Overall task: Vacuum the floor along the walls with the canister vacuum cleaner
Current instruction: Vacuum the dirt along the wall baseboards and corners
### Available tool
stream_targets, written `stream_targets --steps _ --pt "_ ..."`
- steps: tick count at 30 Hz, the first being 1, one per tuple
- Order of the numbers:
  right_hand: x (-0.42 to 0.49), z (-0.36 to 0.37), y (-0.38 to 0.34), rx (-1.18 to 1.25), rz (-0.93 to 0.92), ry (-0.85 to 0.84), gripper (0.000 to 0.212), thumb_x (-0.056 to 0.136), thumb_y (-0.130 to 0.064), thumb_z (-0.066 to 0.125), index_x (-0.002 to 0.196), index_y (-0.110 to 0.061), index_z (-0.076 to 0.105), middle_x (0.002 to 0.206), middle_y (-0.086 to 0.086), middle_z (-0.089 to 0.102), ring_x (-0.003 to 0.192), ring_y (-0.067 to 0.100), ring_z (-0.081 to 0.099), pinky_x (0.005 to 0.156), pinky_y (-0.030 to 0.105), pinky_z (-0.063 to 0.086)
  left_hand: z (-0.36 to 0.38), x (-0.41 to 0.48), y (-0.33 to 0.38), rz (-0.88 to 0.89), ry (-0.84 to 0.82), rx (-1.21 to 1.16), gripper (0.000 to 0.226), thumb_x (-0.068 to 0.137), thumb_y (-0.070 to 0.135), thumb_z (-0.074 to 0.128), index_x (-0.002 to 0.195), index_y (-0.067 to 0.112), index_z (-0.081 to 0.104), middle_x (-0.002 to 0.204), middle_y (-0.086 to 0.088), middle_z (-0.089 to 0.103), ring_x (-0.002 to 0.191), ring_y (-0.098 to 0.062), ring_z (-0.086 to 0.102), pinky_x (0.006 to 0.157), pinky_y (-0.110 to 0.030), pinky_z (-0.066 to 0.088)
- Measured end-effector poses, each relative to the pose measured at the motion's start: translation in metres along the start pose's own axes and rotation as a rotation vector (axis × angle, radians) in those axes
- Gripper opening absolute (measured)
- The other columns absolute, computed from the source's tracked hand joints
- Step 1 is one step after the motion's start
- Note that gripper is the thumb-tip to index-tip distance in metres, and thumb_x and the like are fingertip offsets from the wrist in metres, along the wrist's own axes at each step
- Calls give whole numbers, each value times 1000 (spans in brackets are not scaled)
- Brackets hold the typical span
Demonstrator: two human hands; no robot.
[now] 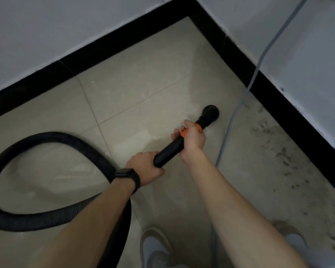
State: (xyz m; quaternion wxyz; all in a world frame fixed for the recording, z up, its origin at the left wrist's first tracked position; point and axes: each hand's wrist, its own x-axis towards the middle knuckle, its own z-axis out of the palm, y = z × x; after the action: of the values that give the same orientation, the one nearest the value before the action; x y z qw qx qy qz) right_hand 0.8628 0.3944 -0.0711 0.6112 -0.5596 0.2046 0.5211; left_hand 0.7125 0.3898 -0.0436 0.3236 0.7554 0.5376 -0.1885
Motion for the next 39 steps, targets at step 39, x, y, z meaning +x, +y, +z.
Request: stream_targets --steps 39 --pt "33 -6 -60 -134 -156 152 7 94 -11 63 98 -9 57 70 4 55 42 14 51 46 25 49 4 42 53 97 16 -27 19 81 34 63 94 27 52 79 4 57 67 -14 57 56 -25 43"
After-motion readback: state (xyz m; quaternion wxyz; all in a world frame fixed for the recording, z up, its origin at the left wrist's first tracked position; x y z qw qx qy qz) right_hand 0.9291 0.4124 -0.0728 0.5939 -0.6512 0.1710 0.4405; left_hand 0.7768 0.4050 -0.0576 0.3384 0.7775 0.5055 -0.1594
